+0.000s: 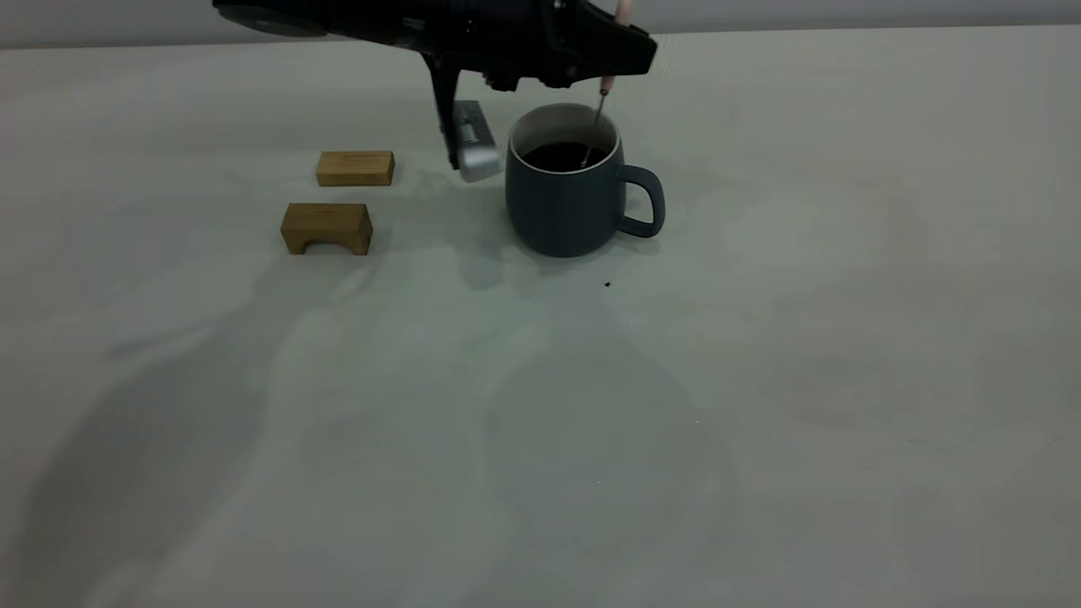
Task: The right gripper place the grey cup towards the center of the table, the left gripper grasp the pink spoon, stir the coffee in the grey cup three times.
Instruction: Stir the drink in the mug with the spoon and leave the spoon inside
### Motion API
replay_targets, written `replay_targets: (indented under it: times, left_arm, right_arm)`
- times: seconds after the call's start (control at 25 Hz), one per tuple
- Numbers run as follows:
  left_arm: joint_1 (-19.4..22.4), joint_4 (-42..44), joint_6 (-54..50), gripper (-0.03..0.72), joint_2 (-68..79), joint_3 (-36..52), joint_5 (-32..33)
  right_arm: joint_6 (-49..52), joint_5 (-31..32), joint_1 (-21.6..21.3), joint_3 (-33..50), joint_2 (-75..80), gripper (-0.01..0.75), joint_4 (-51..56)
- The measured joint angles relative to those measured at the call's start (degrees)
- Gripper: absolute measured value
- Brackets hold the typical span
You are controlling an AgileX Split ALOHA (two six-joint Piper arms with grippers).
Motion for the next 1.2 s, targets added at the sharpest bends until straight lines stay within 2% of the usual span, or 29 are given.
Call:
replay_targets:
  times: [0.24,0.64,0.76,0.96,1.2]
  left_arm:
    - [1.47,-0.21,0.13,0.125,0.00,0.00,-4.69]
    - [-1.52,-4.61,6.18,0.125,0.95,-0.12,-5.84]
    - [-2.19,-4.61,6.41,0.125,0.95,-0.12,-4.35]
    - [-2.36,-2.51,6.47,0.125,0.95,-0.12,1.80]
    - [0.48,3.03,6.47,0.125,0.95,-0.12,4.21]
  right_arm:
    - [0.00,0.00,0.00,0.00,0.00,0.574,0.00]
    - [0.00,0.00,0.00,0.00,0.00,0.574,0.00]
    - [0.00,0.00,0.00,0.00,0.00,0.574,0.00]
    - [0.00,0.00,0.00,0.00,0.00,0.574,0.00]
    - [0.00,0.00,0.00,0.00,0.00,0.574,0.00]
